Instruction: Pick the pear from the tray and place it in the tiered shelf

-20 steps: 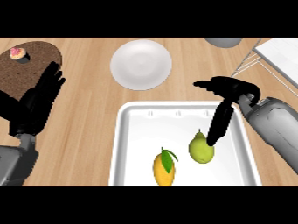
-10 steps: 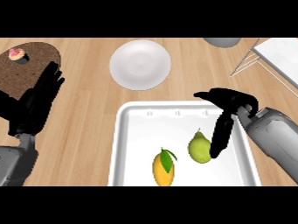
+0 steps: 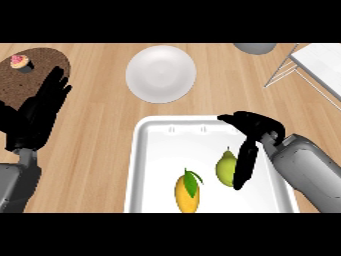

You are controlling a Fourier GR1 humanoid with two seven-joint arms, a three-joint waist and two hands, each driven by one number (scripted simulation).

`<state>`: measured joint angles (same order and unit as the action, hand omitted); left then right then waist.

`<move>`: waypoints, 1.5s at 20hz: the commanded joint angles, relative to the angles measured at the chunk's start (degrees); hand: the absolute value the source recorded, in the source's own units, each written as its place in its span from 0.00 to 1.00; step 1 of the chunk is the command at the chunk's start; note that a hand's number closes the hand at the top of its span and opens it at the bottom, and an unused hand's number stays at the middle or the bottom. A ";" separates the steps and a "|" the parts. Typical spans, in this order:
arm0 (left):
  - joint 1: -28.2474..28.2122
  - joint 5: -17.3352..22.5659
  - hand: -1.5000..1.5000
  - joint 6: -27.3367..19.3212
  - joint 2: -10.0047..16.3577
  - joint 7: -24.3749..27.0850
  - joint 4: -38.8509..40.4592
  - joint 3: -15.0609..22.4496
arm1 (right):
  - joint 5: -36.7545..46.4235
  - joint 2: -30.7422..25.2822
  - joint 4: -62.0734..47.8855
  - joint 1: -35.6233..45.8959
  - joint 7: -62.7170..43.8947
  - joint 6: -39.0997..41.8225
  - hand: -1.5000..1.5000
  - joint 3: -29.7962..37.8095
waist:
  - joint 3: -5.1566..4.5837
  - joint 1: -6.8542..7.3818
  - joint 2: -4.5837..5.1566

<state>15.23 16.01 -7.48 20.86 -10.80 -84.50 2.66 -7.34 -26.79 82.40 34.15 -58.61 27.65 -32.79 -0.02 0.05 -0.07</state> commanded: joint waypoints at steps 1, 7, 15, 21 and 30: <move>-1.26 0.30 0.50 1.19 0.49 -1.85 -2.91 -1.03 | 3.25 2.31 -3.97 0.64 -3.77 2.24 0.00 0.17 | 0.02 0.42 0.05; -0.40 -2.52 0.50 1.59 -2.18 2.06 2.34 -1.49 | 7.10 5.12 0.02 -5.71 -3.96 0.30 0.00 -0.45 | 0.00 -0.24 0.03; -4.01 -2.52 0.50 3.19 -1.49 -1.72 -4.17 -3.51 | 10.82 8.46 -4.12 -7.00 -1.10 3.30 0.00 3.36 | 0.01 0.13 -0.02; 3.55 -3.58 0.50 2.93 -3.06 -0.78 2.74 -4.14 | 16.36 8.81 -4.33 -7.66 4.84 4.26 1.00 0.23 | 0.01 -0.30 0.11; -1.71 -5.02 0.50 2.52 -4.55 -0.54 -0.48 -3.47 | 32.28 7.56 5.97 -16.32 17.46 -6.34 1.00 -5.79 | 0.04 -0.96 -0.27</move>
<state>13.98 11.33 -4.48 16.77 -11.31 -85.28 -0.60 19.44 -18.97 80.91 24.28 -45.64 25.25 -32.65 -0.76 -0.41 -1.06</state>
